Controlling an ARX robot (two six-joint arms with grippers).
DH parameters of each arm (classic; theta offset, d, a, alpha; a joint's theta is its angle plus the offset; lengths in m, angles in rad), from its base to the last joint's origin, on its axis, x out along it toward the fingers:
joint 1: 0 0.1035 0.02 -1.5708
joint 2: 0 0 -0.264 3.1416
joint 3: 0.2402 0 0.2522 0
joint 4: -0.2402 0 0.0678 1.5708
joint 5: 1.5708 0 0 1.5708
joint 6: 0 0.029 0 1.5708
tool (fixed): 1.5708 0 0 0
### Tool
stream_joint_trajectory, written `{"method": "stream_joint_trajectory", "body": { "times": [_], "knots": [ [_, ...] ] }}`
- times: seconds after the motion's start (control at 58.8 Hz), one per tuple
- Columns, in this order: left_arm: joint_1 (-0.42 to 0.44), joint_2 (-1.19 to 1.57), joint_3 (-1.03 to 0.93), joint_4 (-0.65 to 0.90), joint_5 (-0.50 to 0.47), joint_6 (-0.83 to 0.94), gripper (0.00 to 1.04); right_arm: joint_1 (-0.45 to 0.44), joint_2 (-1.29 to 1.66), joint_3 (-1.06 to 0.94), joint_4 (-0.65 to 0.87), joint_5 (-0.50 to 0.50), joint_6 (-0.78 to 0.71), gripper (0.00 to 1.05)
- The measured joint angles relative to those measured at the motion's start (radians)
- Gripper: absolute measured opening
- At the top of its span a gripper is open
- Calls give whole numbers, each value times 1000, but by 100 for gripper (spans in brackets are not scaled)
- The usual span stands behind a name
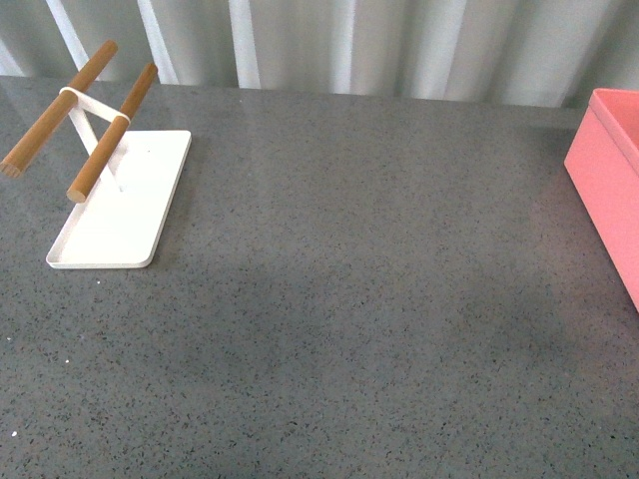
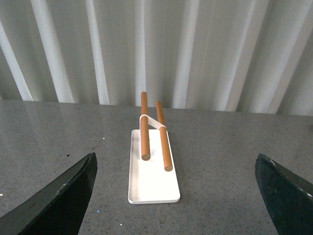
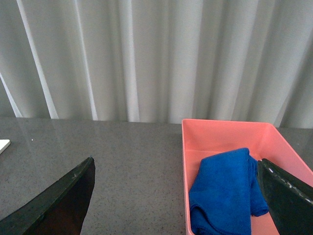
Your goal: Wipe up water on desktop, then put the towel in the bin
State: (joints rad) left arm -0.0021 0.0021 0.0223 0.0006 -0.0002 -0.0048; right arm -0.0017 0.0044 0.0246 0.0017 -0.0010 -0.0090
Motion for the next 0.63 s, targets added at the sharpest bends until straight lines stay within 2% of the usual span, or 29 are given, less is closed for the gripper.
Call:
{"method": "stream_joint_trajectory", "body": {
  "times": [0.629],
  "knots": [
    [0, 0, 0, 0, 0, 0, 98, 0, 0, 0, 0, 0, 0, 98]
  ]
}}
